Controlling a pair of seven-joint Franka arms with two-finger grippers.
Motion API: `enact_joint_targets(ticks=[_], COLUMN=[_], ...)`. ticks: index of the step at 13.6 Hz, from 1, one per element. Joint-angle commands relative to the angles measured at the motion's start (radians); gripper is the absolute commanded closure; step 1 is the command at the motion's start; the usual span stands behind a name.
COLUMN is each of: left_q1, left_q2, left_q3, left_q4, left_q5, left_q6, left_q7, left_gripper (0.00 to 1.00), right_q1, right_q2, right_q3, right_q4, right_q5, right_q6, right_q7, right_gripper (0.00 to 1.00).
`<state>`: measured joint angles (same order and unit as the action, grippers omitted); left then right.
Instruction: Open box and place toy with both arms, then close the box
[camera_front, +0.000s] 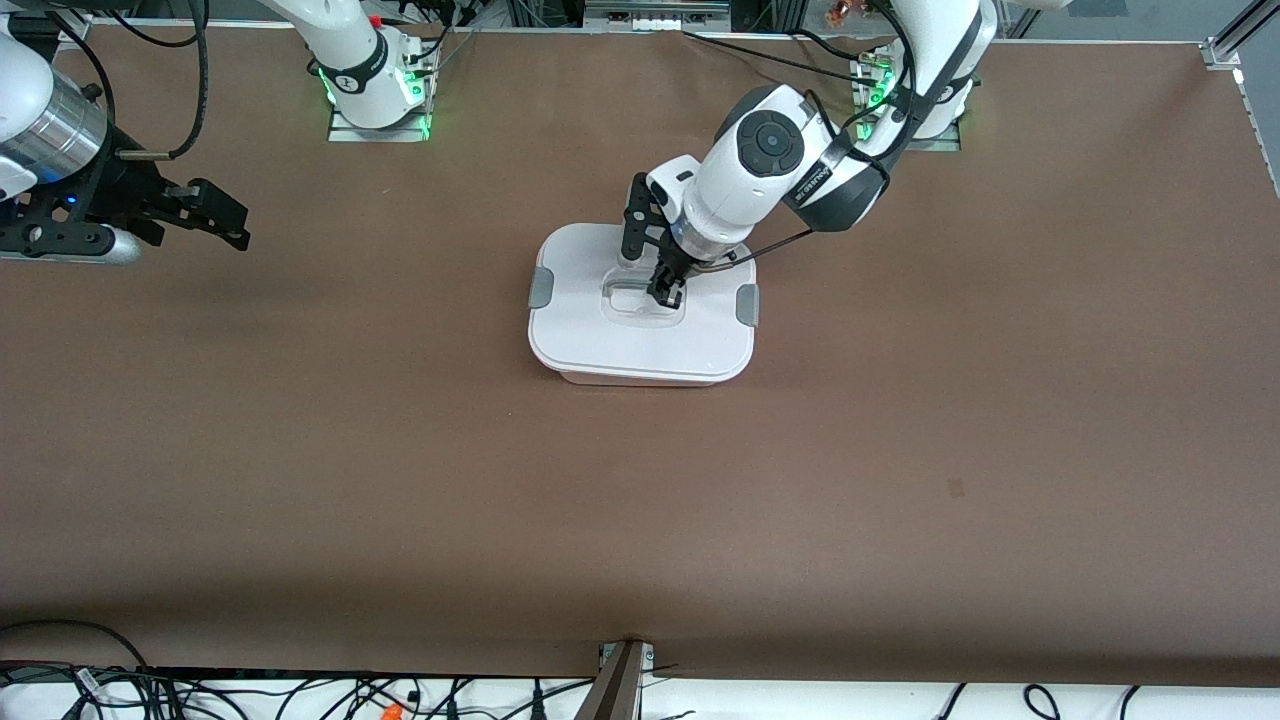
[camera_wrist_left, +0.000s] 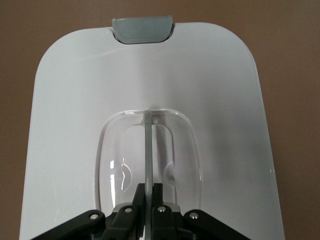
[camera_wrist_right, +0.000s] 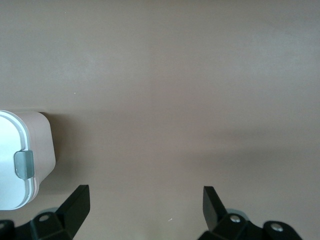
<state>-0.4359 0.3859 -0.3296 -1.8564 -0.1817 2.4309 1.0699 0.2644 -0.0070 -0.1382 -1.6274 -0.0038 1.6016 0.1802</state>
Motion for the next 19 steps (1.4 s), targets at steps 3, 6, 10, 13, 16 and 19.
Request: enact_joint_targets(ticks=[3,6,10,13,16,19], left_q1=[0.002,0.000,0.002,0.009,0.009,0.020], left_q2=[-0.018,-0.004,0.002,0.001,0.005,0.043], left_q3=[0.007,0.007,0.009,0.007,0.007,0.007], left_q4=[-0.026,-0.035,-0.035,-0.027,-0.004,0.062], left_q5=[0.010,0.010,0.011,0.010,-0.007,-0.024], left_q6=[-0.036,-0.036,-0.044,-0.137,-0.142,-0.139], left_q7=[0.018,0.022,0.019,-0.030,-0.064,-0.065], left_gripper=[1.00,1.00,1.00,1.00,1.00,1.00], right_q1=[0.001,0.003,0.003,0.003,0.003,0.003], right_q2=[0.004,0.004,0.005,0.005,0.005,0.005], right_q3=[-0.004,-0.001,-0.003,-0.004,-0.004,-0.004], right_q4=[0.020,0.021,0.021,0.021,0.021,0.021], right_q5=[0.013,0.010,0.012,0.012,0.012,0.012], right_q6=[-0.022,-0.022,-0.022,-0.022,-0.022,-0.020], right_q7=[-0.001,-0.001,-0.004,-0.001,-0.001,-0.001], right_gripper=[0.00,0.00,0.00,0.00,0.00,0.00])
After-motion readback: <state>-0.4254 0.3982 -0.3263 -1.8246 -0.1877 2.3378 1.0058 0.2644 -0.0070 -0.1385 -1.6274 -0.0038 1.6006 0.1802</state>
